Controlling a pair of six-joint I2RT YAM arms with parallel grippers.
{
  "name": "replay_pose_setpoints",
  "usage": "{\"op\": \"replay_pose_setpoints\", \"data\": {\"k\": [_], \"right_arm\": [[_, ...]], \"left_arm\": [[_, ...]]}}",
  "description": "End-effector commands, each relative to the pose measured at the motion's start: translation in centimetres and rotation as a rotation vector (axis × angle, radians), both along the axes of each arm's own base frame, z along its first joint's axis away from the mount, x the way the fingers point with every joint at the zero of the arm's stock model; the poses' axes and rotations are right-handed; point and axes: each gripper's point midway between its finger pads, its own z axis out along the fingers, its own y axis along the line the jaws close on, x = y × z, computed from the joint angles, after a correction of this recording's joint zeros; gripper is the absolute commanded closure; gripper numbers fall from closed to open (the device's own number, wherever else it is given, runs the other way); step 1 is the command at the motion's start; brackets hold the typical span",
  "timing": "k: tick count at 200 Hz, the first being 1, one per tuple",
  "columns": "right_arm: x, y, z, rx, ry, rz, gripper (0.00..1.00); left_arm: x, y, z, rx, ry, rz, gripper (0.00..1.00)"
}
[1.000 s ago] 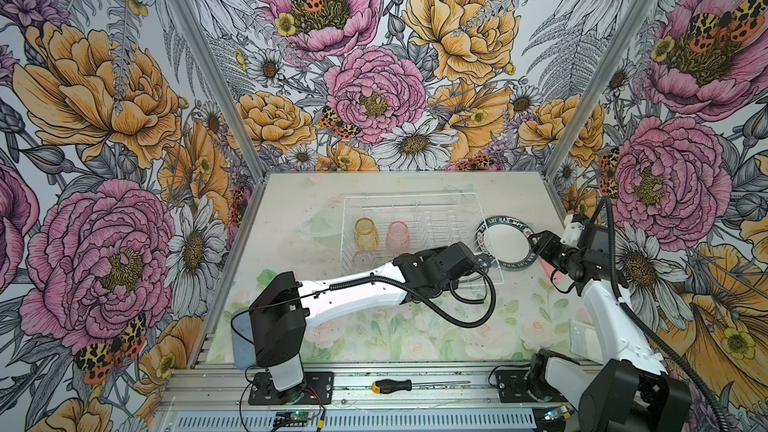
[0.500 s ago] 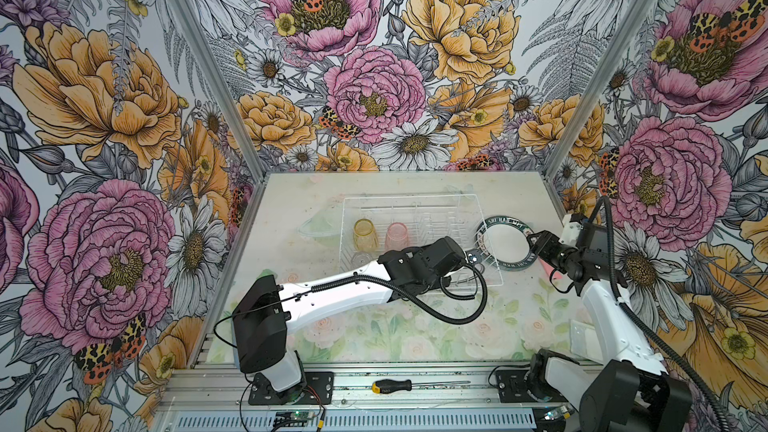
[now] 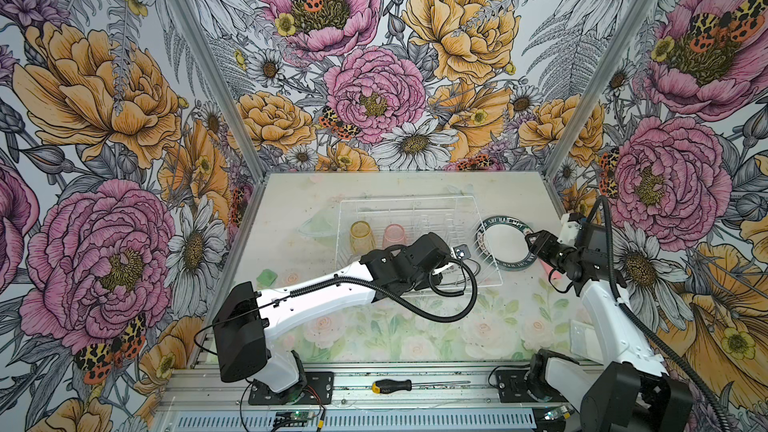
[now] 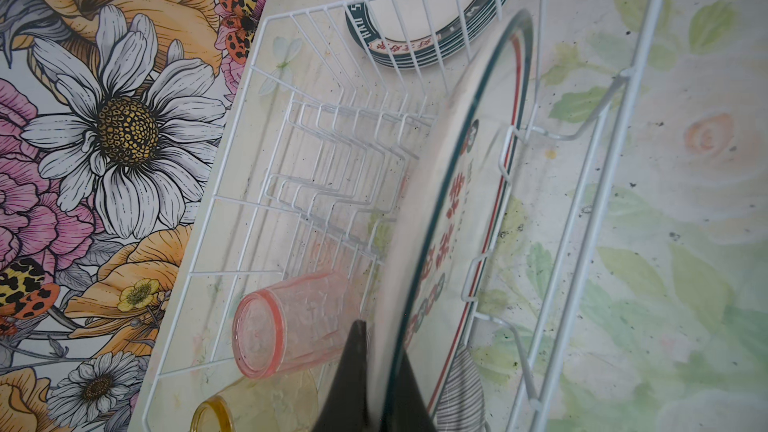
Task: Unload the mixed dishes from the dish rack
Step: 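Close the left gripper on the rim of the white red-lettered plate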
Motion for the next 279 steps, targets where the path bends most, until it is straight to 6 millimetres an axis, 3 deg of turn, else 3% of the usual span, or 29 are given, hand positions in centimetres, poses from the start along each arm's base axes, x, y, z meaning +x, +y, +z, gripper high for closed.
{"op": "replay_pose_setpoints", "data": {"k": [1, 183, 279], "right_arm": [[0.0, 0.2, 0.6, -0.014, -0.022, 0.009, 0.42], [-0.2, 0.1, -0.7, -0.024, 0.008, 0.011, 0.41], [-0.1, 0.2, -1.2, -0.018, 0.015, 0.020, 0.41]], "left_arm": [[1.4, -1.5, 6.2, -0.279, -0.060, 0.041, 1.00], [1.1, -4.2, 2.6, -0.195, -0.017, -0.061, 1.00], [0.7, -6.5, 0.7, 0.008, -0.169, -0.092, 1.00]]}}
